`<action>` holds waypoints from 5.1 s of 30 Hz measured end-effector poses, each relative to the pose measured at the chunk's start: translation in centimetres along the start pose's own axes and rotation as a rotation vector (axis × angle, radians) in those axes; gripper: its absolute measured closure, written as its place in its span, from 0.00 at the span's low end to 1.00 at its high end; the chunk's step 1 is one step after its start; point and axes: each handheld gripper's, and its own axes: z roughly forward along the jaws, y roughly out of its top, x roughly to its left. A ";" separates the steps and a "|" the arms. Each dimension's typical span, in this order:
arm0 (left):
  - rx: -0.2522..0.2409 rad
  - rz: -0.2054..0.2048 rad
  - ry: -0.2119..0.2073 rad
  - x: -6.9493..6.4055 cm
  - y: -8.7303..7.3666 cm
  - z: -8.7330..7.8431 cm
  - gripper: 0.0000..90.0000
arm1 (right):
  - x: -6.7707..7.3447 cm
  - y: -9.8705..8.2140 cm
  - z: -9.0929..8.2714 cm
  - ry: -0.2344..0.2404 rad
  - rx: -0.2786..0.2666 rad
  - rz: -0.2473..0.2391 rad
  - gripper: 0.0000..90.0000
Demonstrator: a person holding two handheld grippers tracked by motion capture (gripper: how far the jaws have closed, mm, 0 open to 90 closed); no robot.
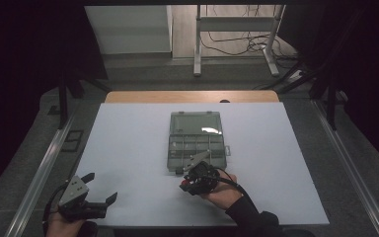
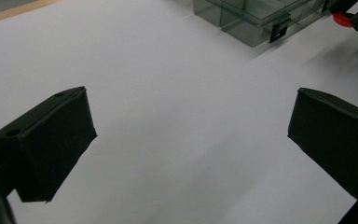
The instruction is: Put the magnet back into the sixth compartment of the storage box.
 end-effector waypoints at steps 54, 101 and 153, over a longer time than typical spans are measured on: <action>-0.004 -0.009 0.000 0.1 0.0 0.0 0.01 | -3.2 1.9 -0.6 -0.045 -0.029 0.055 0.70; -0.005 -0.006 -0.001 0.1 0.0 0.0 0.01 | -6.9 3.4 -0.5 -0.121 -0.031 0.093 0.69; -0.011 -0.001 -0.004 0.1 -0.1 -0.1 0.01 | -7.3 3.4 1.4 -0.153 0.003 0.077 0.52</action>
